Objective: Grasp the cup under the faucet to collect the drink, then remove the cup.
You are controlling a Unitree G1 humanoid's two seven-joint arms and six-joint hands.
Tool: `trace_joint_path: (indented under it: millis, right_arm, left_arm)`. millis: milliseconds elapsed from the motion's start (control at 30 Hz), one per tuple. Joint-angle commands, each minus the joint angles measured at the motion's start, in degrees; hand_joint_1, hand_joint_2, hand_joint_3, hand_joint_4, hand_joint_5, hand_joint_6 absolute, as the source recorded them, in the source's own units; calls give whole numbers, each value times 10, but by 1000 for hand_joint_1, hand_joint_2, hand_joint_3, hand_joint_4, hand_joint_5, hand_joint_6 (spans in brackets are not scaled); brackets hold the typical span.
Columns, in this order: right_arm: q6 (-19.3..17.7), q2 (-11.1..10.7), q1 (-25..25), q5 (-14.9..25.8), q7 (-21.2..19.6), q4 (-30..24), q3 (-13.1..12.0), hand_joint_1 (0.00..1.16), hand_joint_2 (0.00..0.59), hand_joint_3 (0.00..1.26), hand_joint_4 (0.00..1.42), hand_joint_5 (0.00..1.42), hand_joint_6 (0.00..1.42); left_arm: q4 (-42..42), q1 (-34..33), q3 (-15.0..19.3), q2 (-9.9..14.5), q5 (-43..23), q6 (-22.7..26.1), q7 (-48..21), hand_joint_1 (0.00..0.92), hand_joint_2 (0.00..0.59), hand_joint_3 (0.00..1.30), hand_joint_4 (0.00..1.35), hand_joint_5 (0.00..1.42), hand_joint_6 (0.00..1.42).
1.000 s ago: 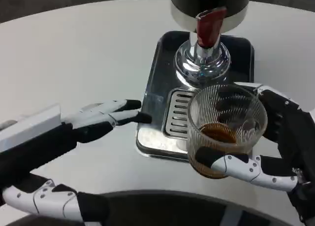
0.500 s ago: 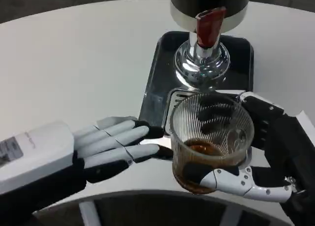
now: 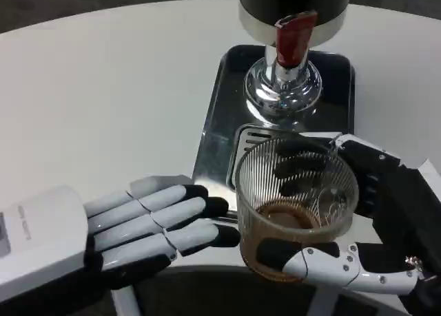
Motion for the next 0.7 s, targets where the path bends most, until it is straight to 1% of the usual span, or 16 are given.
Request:
trace_joint_path:
  millis: [33,267,700]
  right_arm:
    - [2,-2,0,16,3,-25,-10,1020,137,707,764,910,971]
    - [0,-6,3,22,5,-28,-16,1020,137,707,764,910,971]
    - [0,-5,2,20,4,-28,-8,1020,137,707,764,910,971]
  left_arm:
    - [4,18,13,8,-10,-16,7,0,58,83,0,0,0]
    - [0,25,21,9,-13,-16,11,0,53,89,0,0,0]
    - [-4,36,26,10,-15,-16,18,0,52,100,0,0,0]
